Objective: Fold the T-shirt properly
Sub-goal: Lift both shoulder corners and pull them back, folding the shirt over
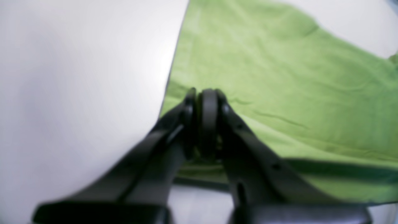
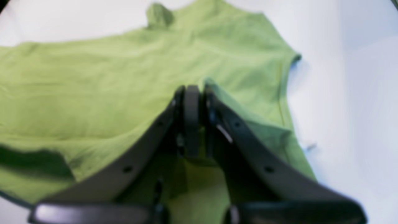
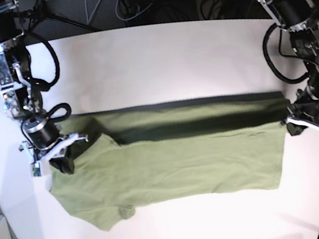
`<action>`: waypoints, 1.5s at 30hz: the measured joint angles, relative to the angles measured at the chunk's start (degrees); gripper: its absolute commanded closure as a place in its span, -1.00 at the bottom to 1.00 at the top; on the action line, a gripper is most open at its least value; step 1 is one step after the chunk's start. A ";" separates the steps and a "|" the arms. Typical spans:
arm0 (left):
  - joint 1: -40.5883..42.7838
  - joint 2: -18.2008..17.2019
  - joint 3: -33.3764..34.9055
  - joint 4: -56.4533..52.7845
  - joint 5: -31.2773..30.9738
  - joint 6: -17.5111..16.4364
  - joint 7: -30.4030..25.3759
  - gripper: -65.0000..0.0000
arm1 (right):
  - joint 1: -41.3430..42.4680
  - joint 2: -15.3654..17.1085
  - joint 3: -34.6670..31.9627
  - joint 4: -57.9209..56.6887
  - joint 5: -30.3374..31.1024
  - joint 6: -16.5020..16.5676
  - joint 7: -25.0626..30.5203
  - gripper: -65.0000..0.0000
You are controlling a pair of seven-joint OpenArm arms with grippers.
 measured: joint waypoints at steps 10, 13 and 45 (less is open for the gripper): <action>-0.11 0.09 -0.09 -0.24 0.17 0.04 -0.04 0.91 | 3.61 0.50 -0.11 -1.62 0.02 0.02 -1.84 0.96; -0.13 0.13 -0.11 -0.87 0.20 0.04 -0.20 0.91 | 4.20 0.22 -0.11 -3.39 0.02 0.00 -2.54 0.97; 1.75 1.84 -7.82 -1.55 -0.24 -0.63 -0.17 0.95 | 0.24 2.43 -1.49 -3.04 -0.37 7.17 -5.18 0.85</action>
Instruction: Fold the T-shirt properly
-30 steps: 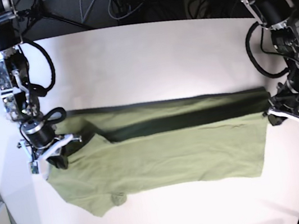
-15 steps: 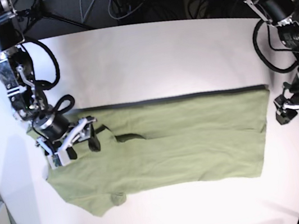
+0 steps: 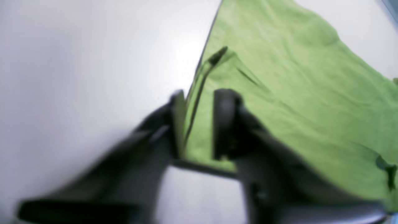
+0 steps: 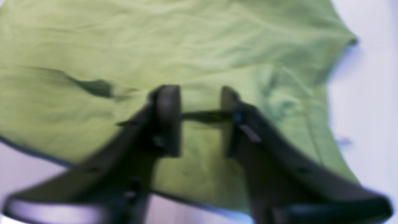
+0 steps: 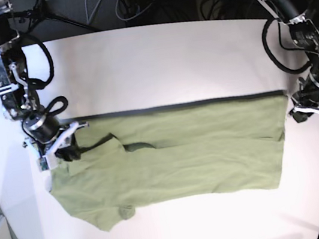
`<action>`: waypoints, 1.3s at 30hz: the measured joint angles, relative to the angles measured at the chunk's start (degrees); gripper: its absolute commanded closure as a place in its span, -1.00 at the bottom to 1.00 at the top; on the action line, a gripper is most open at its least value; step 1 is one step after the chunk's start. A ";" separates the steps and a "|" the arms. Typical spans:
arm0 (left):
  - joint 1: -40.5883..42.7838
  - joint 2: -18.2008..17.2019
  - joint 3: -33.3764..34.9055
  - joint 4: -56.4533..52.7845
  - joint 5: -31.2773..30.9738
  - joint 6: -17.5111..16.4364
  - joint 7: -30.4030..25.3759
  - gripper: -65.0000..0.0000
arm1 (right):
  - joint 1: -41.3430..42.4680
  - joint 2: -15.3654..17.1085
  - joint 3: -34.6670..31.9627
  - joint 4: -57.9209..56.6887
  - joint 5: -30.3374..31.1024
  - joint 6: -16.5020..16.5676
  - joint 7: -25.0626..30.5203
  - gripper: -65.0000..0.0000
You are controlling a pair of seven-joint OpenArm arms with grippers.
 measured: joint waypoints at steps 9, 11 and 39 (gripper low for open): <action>-0.26 -0.13 6.01 -0.28 -0.04 -0.02 -0.24 0.91 | -2.23 -1.88 8.31 -0.24 -0.02 -0.66 -0.20 0.97; -0.22 -0.07 7.89 -0.28 0.00 0.33 -0.28 0.91 | -2.34 -1.92 9.03 -0.37 -0.02 -0.13 -0.37 0.97; 0.46 -0.79 10.21 -11.15 0.22 0.24 -6.67 0.91 | 10.67 -3.50 -5.11 -18.27 -0.02 -0.02 0.46 1.00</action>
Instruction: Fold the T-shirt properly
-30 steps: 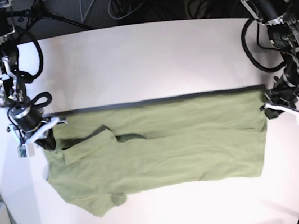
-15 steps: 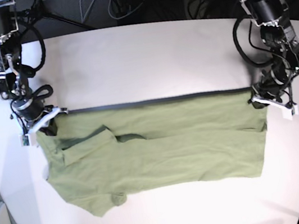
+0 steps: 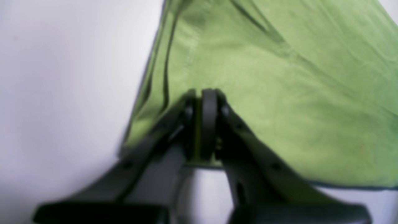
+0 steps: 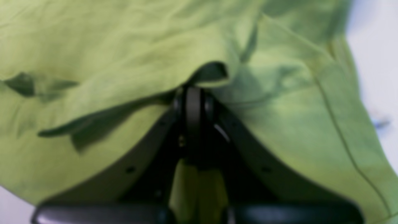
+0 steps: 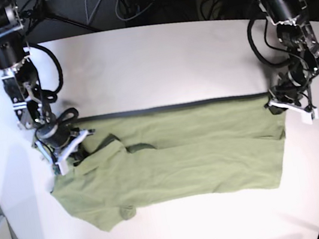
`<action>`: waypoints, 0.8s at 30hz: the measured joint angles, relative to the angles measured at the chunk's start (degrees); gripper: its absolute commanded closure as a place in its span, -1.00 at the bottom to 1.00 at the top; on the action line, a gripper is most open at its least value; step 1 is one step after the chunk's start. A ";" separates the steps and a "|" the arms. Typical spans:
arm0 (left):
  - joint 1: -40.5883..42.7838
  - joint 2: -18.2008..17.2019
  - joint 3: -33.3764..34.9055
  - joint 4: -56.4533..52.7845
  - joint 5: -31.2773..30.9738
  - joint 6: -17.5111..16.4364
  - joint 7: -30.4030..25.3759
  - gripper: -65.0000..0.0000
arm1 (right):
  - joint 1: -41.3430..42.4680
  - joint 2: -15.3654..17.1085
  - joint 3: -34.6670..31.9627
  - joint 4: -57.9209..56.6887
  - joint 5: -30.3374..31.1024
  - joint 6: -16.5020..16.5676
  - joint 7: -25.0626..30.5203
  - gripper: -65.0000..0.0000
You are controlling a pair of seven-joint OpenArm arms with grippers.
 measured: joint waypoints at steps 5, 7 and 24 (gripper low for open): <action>1.90 -0.17 -0.07 0.50 -0.92 -0.46 -0.90 0.91 | 8.26 -0.26 -8.02 -2.34 0.13 0.55 -0.94 1.00; 2.34 -0.15 -0.07 0.63 -0.98 -0.85 -1.75 0.91 | 11.43 -0.28 -10.29 -2.23 0.02 0.66 -3.41 1.00; 3.17 -2.38 0.13 0.70 -1.44 -1.07 -1.07 0.91 | 4.28 6.75 -10.82 3.61 0.22 0.31 -1.75 1.00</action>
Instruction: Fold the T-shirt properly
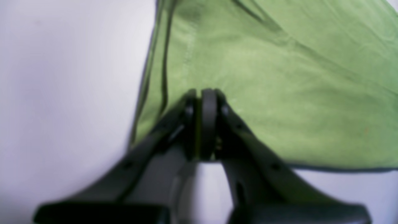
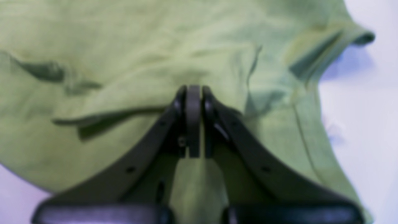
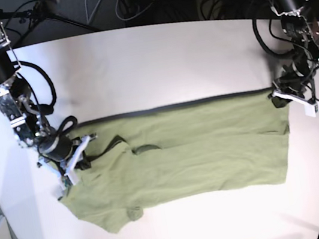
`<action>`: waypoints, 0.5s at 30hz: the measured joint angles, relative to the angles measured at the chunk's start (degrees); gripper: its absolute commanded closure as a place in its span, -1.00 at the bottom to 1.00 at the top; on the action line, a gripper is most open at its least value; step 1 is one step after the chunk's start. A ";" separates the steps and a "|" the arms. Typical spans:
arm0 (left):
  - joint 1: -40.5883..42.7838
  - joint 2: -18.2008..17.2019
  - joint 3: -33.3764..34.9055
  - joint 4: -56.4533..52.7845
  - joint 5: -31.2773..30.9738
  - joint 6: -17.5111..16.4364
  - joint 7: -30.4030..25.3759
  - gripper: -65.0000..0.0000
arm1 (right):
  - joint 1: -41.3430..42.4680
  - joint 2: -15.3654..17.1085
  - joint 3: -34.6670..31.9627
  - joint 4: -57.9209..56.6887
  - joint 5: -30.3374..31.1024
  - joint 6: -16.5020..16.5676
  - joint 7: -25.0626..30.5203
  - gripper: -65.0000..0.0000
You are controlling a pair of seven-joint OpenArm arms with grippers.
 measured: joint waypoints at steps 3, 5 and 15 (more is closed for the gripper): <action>-0.11 -0.20 0.02 0.00 0.13 -0.02 0.17 0.91 | -1.97 1.38 -0.17 -0.02 -0.02 0.35 1.33 1.00; -0.11 -0.31 0.02 0.00 0.15 -0.02 0.15 0.91 | -2.43 2.19 -0.04 -0.02 -0.02 0.31 1.44 1.00; -0.09 -0.63 0.02 0.00 0.35 0.17 0.33 0.91 | -2.38 1.31 -0.13 -0.02 0.02 0.44 2.21 1.00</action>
